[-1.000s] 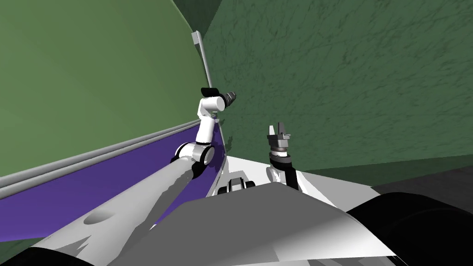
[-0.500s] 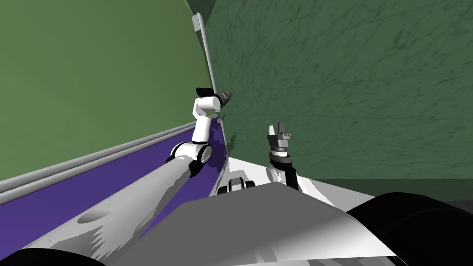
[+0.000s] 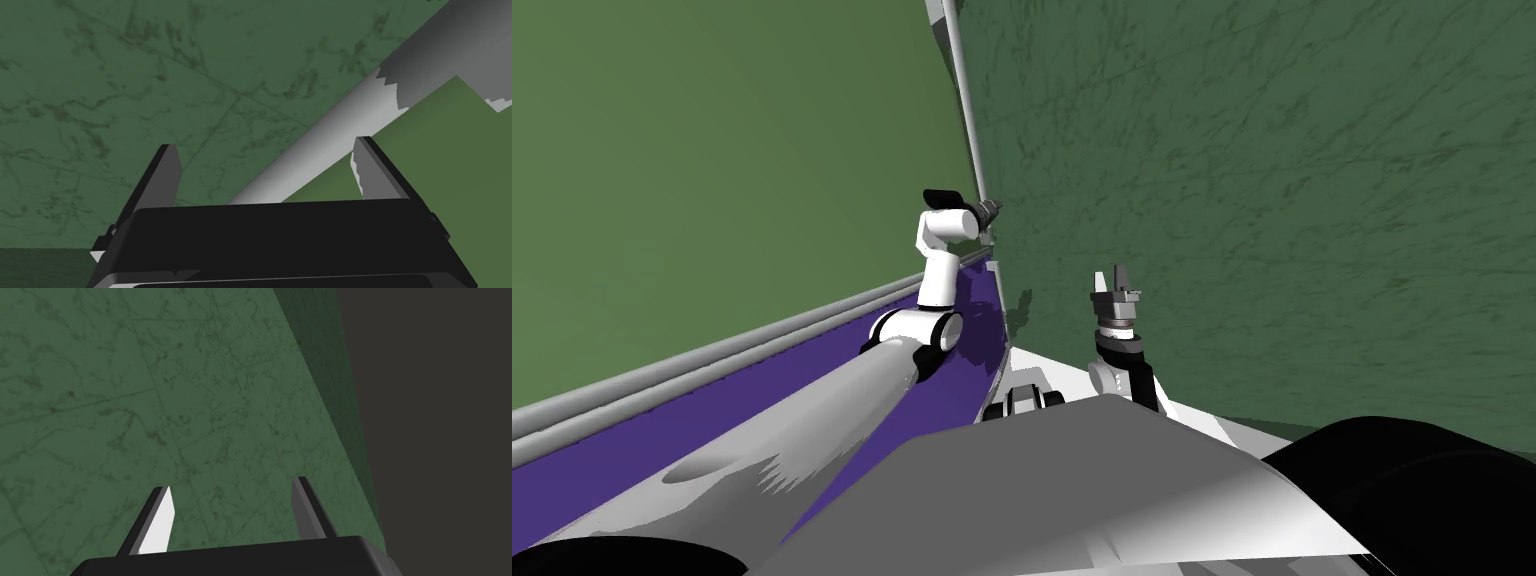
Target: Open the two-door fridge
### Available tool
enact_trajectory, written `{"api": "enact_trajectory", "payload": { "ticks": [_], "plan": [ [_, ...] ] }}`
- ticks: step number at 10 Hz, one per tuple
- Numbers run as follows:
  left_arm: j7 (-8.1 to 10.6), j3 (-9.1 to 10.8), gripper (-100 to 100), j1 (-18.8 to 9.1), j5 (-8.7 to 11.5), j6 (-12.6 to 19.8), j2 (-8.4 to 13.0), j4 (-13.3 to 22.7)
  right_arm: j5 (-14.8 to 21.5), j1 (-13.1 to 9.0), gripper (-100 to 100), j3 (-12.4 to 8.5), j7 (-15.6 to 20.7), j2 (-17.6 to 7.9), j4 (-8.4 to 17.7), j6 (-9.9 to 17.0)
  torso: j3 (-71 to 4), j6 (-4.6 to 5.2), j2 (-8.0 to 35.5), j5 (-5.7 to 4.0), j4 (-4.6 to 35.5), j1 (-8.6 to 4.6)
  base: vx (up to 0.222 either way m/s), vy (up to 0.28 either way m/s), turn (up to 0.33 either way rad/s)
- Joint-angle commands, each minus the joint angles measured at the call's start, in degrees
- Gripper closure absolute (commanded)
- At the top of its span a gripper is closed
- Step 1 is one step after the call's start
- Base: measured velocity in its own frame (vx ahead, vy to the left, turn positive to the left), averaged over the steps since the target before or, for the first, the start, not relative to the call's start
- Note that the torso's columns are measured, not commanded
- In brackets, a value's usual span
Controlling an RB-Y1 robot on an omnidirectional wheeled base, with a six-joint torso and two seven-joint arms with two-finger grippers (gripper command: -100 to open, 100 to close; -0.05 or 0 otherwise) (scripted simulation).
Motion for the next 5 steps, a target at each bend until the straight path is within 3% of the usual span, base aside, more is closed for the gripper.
{"api": "enact_trajectory", "payload": {
  "ticks": [1, 4, 5],
  "plan": [
    [-0.05, 1.03, -100, 0.2, -0.9, -1.1, 2.4, 1.7, 0.0, 0.0, 0, 0.0, 0.0, 0.0, 0.0, 0.0, 0.0, -0.03, 0.0, -0.01, 0.0, -0.04, 0.056, -0.069, 0.197],
    [0.06, 1.03, -100, -0.4, -1.2, -0.9, 1.8, 1.9, 0.0, 0.0, 0, 0.0, 0.0, 0.0, 0.0, 0.0, 0.0, -0.01, -0.1, -0.02, 0.0, -0.04, 0.055, -0.036, 0.021],
    [0.09, 1.06, 100, -0.5, -1.2, -0.8, 1.8, 1.8, 0.0, 0.0, 0, 0.0, 0.0, 0.0, 0.0, 0.0, -0.1, -0.01, -0.1, 0.01, 0.0, 0.06, 0.003, -0.006, 0.006]
  ]
}}
